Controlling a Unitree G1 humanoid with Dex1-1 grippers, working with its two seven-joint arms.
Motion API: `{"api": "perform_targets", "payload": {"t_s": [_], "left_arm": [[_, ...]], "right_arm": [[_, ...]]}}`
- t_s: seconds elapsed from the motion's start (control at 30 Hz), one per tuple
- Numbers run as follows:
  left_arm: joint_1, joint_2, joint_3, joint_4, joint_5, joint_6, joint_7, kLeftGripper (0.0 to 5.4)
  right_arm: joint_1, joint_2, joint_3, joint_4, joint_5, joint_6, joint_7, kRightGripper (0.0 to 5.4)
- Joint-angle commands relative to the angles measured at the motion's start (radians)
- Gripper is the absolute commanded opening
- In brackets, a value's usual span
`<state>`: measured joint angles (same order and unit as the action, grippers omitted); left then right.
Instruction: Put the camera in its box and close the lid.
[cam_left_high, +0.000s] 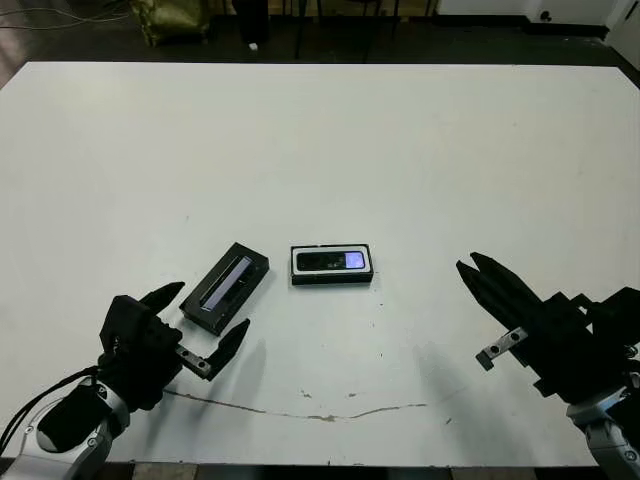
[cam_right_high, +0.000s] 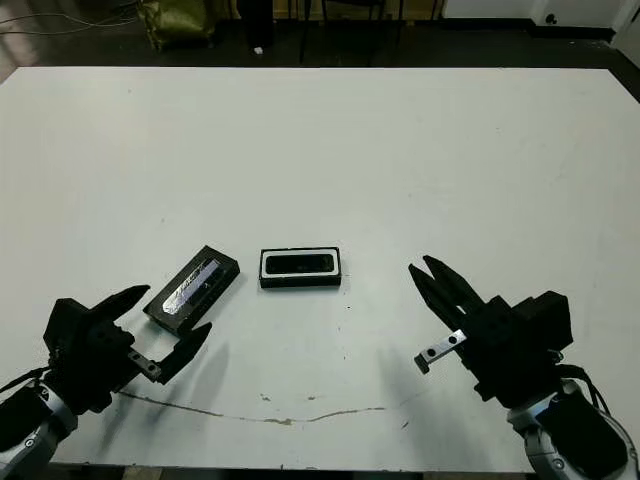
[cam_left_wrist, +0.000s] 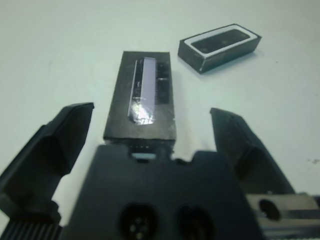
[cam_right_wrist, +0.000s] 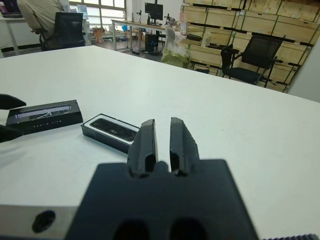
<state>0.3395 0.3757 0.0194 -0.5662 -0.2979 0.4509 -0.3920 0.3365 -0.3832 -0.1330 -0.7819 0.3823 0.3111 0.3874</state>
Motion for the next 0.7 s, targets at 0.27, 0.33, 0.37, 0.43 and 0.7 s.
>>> {"api": "perform_targets", "payload": {"t_s": [0.27, 0.33, 0.37, 0.43, 0.7], "left_arm": [[0.002, 0.0, -0.016, 0.034, 0.038, 0.028, 0.024, 5.37], [0.002, 0.002, -0.017, 0.045, 0.04, 0.02, 0.02, 5.37], [0.002, 0.001, -0.015, 0.048, 0.033, 0.025, 0.017, 5.37], [0.005, 0.005, -0.02, 0.052, 0.047, 0.018, 0.022, 5.37], [0.002, -0.005, -0.015, 0.08, 0.047, 0.012, 0.017, 5.37]], "right_arm": [[0.01, -0.002, -0.008, 0.006, 0.013, 0.018, 0.004, 0.0], [0.01, -0.009, -0.013, 0.003, 0.023, 0.03, 0.006, 0.0], [0.01, -0.009, -0.013, 0.003, 0.023, 0.026, 0.006, 0.0], [0.011, -0.005, -0.012, 0.008, 0.027, 0.018, 0.008, 0.0], [0.009, -0.012, -0.014, 0.02, 0.034, 0.008, 0.023, 0.0]]}}
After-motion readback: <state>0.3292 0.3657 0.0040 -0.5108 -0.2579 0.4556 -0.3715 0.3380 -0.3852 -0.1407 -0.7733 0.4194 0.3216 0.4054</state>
